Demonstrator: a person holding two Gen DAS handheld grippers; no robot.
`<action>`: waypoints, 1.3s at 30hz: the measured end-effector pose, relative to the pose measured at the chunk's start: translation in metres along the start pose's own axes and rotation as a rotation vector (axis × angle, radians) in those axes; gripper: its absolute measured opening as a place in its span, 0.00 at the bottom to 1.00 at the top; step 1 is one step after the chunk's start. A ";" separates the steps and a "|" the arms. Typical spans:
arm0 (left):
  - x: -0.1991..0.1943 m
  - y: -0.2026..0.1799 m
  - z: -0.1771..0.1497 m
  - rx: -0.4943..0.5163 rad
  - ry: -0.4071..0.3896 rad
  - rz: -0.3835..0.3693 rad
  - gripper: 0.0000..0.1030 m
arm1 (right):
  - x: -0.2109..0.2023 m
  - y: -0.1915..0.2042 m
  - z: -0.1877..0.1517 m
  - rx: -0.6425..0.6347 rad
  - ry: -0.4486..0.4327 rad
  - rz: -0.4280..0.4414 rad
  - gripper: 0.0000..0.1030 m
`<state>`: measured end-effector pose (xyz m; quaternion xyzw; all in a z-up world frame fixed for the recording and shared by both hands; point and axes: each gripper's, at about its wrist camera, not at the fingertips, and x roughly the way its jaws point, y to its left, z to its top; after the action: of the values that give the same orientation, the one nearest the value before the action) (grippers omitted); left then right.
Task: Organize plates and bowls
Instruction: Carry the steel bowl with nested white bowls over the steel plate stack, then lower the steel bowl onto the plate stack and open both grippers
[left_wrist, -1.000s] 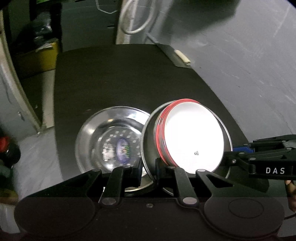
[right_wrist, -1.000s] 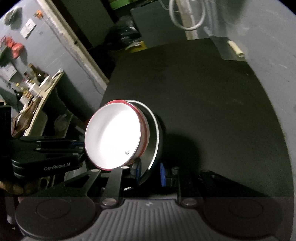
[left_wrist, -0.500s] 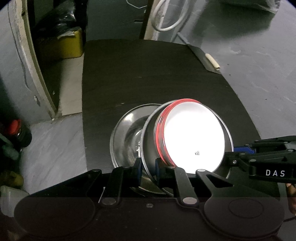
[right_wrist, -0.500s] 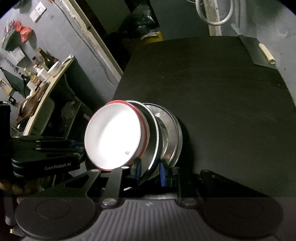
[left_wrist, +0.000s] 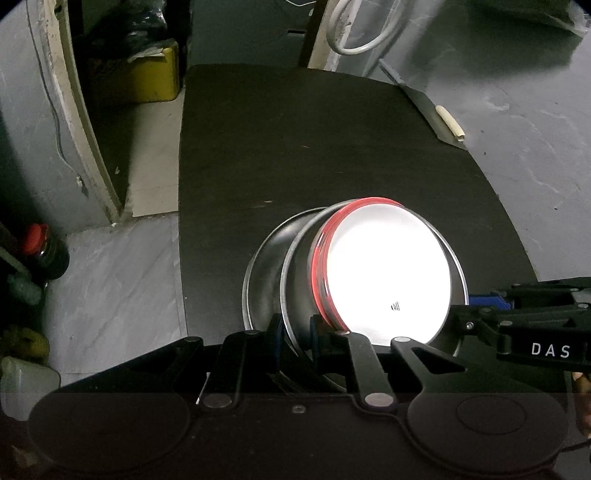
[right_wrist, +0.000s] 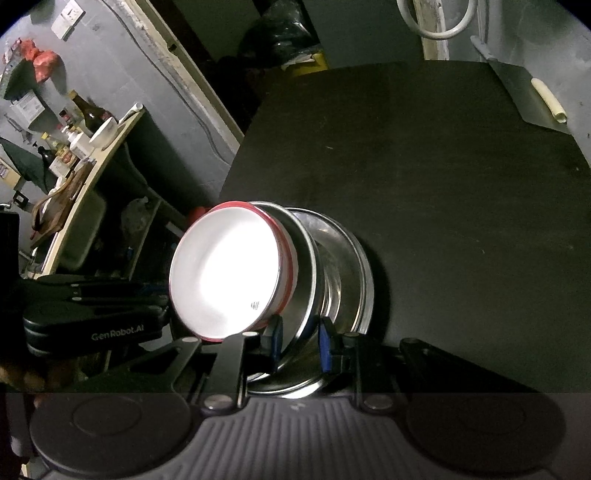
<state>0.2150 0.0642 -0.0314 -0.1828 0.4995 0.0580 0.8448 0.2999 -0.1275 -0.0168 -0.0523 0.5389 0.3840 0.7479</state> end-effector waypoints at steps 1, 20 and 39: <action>0.001 0.000 0.001 0.000 0.001 0.001 0.14 | 0.000 0.000 0.000 0.000 0.000 0.000 0.23; 0.005 0.001 0.001 -0.012 0.010 0.012 0.14 | 0.005 0.000 0.001 0.020 -0.003 -0.008 0.23; 0.009 -0.003 0.002 -0.002 0.013 0.037 0.14 | 0.006 -0.004 -0.001 0.048 -0.007 -0.013 0.23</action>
<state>0.2219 0.0613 -0.0372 -0.1749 0.5084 0.0728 0.8400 0.3023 -0.1274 -0.0235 -0.0365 0.5449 0.3665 0.7533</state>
